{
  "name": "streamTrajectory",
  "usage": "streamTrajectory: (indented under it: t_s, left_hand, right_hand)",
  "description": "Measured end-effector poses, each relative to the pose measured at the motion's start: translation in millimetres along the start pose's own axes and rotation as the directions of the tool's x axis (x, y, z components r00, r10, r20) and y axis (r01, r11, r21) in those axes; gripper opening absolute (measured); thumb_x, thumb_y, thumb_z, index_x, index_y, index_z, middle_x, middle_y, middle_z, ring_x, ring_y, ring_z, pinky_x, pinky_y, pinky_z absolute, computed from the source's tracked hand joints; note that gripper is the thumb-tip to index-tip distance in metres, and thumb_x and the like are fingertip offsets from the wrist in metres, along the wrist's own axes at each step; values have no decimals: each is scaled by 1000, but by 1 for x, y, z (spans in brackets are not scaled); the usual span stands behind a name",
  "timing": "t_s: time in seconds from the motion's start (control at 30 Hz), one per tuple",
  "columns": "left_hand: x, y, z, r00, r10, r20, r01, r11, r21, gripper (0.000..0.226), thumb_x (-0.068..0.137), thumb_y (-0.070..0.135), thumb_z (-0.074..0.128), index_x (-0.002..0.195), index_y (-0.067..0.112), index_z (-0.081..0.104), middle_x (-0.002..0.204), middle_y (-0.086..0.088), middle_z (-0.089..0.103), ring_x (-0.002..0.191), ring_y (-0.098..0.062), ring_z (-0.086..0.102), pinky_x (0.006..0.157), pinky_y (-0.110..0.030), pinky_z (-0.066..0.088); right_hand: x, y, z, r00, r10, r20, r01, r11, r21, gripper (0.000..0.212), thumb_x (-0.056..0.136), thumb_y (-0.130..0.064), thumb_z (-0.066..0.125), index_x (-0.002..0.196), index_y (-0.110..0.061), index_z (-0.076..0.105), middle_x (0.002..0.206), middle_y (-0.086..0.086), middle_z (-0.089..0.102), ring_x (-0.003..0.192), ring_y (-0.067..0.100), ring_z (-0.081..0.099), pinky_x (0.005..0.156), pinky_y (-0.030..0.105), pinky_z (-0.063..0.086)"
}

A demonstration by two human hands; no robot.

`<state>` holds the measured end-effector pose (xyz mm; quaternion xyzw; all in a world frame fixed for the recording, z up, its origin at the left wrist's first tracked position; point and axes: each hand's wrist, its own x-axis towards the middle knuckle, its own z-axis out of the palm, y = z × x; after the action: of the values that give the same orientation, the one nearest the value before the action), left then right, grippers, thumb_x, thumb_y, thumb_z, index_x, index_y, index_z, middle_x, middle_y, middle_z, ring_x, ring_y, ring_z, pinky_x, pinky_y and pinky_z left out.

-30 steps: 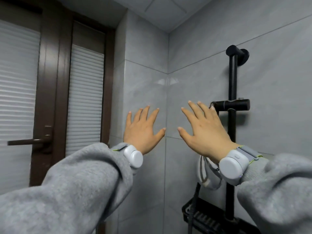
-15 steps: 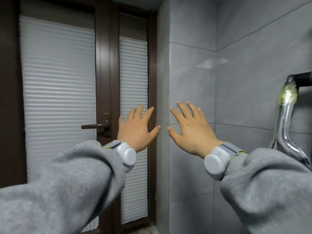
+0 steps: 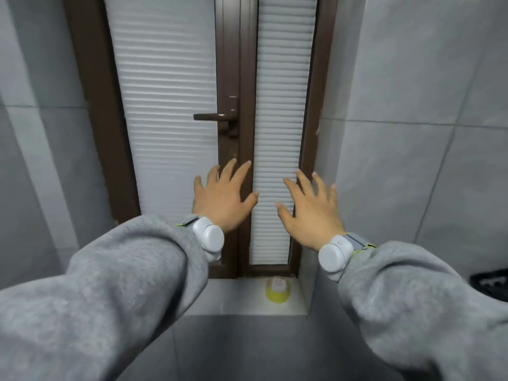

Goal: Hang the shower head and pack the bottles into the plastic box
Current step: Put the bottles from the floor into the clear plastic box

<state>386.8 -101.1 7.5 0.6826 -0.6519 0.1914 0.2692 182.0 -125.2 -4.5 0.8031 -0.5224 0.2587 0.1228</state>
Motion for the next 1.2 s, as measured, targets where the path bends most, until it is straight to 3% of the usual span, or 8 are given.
streamTrajectory:
  t_s: [0.2, 0.33, 0.47, 0.67, 0.9, 1.03, 1.13, 1.2]
  left_hand:
    - [-81, -31, 64, 966, -209, 149, 203, 978, 56, 74, 93, 68, 37, 158, 42, 13, 169, 3, 15, 152, -32, 19, 113, -66, 26]
    - [-139, -54, 103, 929, -308, 207, 293, 951, 103, 73, 94, 67, 37, 158, 44, 13, 170, 4, 12, 151, -36, 18, 114, -66, 27]
    - [-192, -77, 146, 873, -392, 289, 376, 920, 114, 71, 95, 64, 38, 159, 45, 12, 170, 6, 9, 151, -41, 17, 112, -68, 29]
    - [-260, -100, 192, 831, -396, 390, 373, 918, 136, 71, 96, 67, 32, 159, 43, 6, 170, 7, 3, 153, -41, 9, 116, -72, 16]
    - [-349, -135, 264, 746, -422, 515, 379, 905, 193, 72, 96, 70, 24, 159, 43, 2, 171, 8, 0, 156, -36, 1, 117, -72, 5]
    - [-409, -141, 319, 666, -497, 557, 435, 865, 251, 70, 96, 68, 20, 159, 45, -1, 170, 10, -8, 156, -34, -5, 118, -71, 3]
    - [-446, -139, 341, 631, -515, 580, 434, 854, 286, 72, 95, 70, 20, 158, 46, -4, 170, 10, -12, 155, -40, -7, 118, -71, 2]
    - [-476, -139, 375, 581, -538, 611, 446, 838, 313, 72, 95, 70, 20, 158, 46, -4, 170, 9, -12, 154, -41, -8, 118, -70, 0]
  right_hand:
    - [-44, -27, 85, 991, -48, 121, 37, 995, 92, 66, 94, -61, 25, 154, -33, 25, 167, -4, 9, 152, 31, -3, 116, 67, -7]
    - [-82, -45, 141, 979, -71, 189, 43, 988, 150, 63, 96, -59, 31, 154, -35, 25, 168, -6, 6, 153, 28, -3, 114, 67, -15]
    - [-125, -58, 196, 957, -58, 286, 18, 990, 141, 67, 94, -58, 31, 156, -37, 17, 168, -6, -3, 153, 30, -4, 113, 69, -11]
    - [-181, -75, 264, 916, -16, 402, -39, 991, 129, 66, 97, -59, 30, 157, -40, 11, 168, -4, -2, 153, 31, -4, 115, 69, -5]
    - [-259, -81, 358, 850, -3, 527, -50, 995, 85, 67, 95, -57, 37, 156, -36, 21, 168, 1, 10, 152, 34, 12, 115, 68, 7]
    - [-300, -74, 419, 769, -22, 639, -35, 997, 75, 67, 95, -58, 30, 157, -38, 11, 168, -1, 1, 153, 34, 4, 116, 66, -4]
    - [-325, -66, 436, 768, -43, 639, 11, 998, 55, 67, 95, -59, 30, 156, -36, 15, 168, 2, 9, 151, 36, 15, 115, 67, -2]
    - [-353, -57, 467, 728, -43, 684, -10, 997, 74, 66, 96, -59, 28, 157, -34, 16, 168, 3, 9, 151, 37, 14, 116, 67, -2]
